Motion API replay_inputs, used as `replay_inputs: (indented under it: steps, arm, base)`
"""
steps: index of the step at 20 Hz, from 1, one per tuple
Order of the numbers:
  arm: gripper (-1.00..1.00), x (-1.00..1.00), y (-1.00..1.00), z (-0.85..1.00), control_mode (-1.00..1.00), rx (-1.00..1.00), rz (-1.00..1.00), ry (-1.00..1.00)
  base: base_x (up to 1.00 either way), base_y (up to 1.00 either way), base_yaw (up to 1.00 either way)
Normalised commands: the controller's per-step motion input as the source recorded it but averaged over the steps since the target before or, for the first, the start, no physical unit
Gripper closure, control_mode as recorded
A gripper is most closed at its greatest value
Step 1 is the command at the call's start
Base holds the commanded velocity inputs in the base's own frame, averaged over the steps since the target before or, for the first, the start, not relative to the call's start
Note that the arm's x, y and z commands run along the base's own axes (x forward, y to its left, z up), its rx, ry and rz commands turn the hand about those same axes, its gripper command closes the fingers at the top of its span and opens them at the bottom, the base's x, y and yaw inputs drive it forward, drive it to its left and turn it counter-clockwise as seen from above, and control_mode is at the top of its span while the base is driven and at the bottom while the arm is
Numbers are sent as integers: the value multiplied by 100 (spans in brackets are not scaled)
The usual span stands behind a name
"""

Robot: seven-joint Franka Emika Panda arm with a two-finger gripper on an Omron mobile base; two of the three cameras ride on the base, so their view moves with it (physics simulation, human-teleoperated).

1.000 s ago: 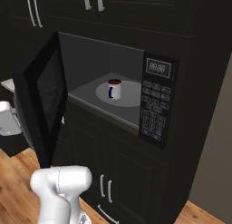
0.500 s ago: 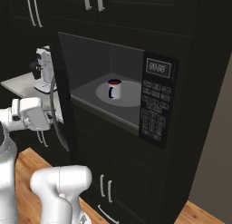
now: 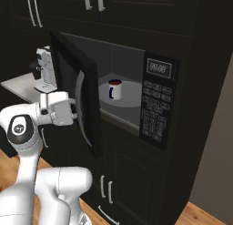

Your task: Place the microwavable item in the microwave. Then, close the microwave door and press the start button.

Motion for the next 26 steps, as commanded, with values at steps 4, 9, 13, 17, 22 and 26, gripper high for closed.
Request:
replay_inputs:
  steps: [4,9,13,17,22,26]
  arm:
    - [-100,63,-31,10,-100,0,0,0]
    - [-100,76,-15,5,-100,0,2,0]
    - [-100,68,-6,2,-100,0,5,0]
    - [-100,58,-9,0,-100,0,6,0]
    - [-100,61,-9,0,-100,1,5,1]
    - [-100,49,-11,0,-100,4,4,6]
  base:
    - [0,0,0]
    - [0,0,0]
    - [0,0,0]
    - [0,0,0]
    - [0,0,0]
    - [0,0,0]
